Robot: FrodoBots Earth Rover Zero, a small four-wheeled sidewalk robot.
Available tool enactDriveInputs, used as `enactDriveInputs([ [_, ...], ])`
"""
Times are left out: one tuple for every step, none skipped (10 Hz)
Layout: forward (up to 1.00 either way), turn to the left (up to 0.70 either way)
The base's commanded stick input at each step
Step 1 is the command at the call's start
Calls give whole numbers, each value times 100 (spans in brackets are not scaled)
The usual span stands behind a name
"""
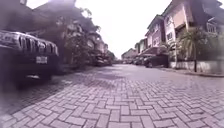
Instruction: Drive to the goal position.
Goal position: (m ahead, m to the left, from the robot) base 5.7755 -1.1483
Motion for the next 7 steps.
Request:
enactDriveInputs([
  [69, 3],
  [69, 3],
  [69, 3],
  [69, 3],
  [69, 3],
  [69, 3],
  [69, 3],
])
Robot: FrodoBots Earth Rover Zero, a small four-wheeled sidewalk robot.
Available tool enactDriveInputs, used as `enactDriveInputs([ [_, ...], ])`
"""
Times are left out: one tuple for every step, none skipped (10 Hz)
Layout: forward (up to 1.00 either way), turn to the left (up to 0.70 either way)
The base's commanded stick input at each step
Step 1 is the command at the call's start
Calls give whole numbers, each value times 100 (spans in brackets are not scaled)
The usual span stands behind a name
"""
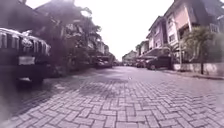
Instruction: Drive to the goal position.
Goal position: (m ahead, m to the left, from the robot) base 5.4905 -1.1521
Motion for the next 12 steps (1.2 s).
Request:
enactDriveInputs([
  [69, 3],
  [69, 3],
  [69, 3],
  [69, 3],
  [69, 3],
  [69, 3],
  [69, 3],
  [69, 3],
  [69, -15],
  [69, 3],
  [69, 3],
  [69, 3],
])
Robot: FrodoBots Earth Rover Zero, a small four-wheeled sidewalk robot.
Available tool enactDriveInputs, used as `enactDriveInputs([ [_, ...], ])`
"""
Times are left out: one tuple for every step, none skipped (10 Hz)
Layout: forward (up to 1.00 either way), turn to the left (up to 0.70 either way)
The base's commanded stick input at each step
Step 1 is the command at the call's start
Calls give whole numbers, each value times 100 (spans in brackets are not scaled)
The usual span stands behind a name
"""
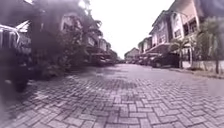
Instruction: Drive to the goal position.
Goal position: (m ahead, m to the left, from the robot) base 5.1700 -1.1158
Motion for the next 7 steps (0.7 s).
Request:
enactDriveInputs([
  [69, 3],
  [69, 3],
  [69, 3],
  [69, 3],
  [69, 3],
  [69, 3],
  [69, 3],
])
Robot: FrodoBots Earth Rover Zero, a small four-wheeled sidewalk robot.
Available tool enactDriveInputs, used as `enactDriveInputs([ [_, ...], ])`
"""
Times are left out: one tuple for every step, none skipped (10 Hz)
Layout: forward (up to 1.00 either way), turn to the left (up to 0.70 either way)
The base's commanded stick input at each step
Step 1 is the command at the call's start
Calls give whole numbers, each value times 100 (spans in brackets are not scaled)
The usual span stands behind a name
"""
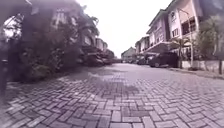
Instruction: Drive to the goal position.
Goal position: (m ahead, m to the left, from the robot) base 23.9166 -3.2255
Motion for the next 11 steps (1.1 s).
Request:
enactDriveInputs([
  [69, 3],
  [69, 3],
  [69, 3],
  [69, 3],
  [69, -12],
  [69, -29],
  [69, 0],
  [69, 3],
  [69, 3],
  [69, 3],
  [69, 3],
])
